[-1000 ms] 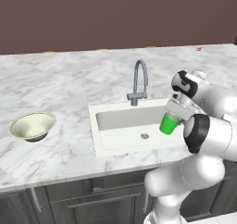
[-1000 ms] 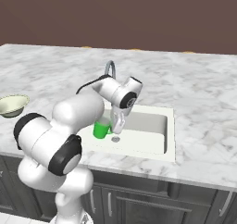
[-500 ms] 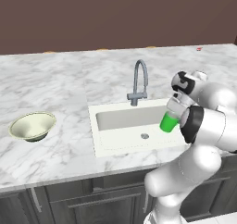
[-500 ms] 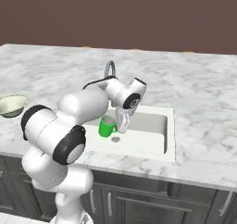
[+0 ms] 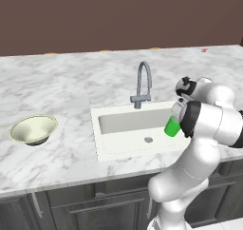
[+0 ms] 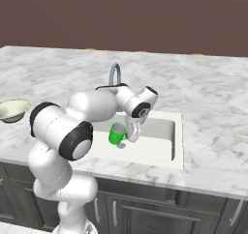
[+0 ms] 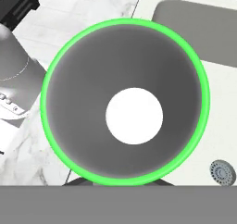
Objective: Pick the mug and place it in the sink. Pick the bowl and place it in the open cabinet and then close the cabinet.
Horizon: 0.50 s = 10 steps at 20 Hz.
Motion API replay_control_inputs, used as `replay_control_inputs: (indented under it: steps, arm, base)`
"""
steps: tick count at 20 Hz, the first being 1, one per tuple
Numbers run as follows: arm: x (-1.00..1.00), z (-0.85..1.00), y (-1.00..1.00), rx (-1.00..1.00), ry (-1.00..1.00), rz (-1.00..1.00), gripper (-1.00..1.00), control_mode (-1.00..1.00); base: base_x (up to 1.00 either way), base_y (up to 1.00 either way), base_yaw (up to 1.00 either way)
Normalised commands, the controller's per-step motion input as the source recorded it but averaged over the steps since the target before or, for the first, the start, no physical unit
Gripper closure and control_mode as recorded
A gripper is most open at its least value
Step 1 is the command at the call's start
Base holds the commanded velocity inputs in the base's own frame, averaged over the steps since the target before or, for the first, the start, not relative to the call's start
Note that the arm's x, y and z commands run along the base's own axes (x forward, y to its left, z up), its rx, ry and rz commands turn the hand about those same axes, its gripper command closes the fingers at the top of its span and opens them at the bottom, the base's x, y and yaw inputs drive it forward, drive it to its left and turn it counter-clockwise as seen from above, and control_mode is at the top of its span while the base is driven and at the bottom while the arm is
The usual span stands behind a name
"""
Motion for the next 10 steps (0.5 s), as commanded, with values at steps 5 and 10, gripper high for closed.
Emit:
replay_control_inputs:
  steps: [5, 10]
  arm:
    - [0.31, -0.18, -0.01, 0.00, -0.01, 0.00, 1.00, -1.00]
    - [0.34, -0.18, 0.00, 0.00, 0.00, 0.00, 1.00, -1.00]
  base:
    - [0.00, 0.00, 0.00]
    - [0.00, 0.00, 0.00]
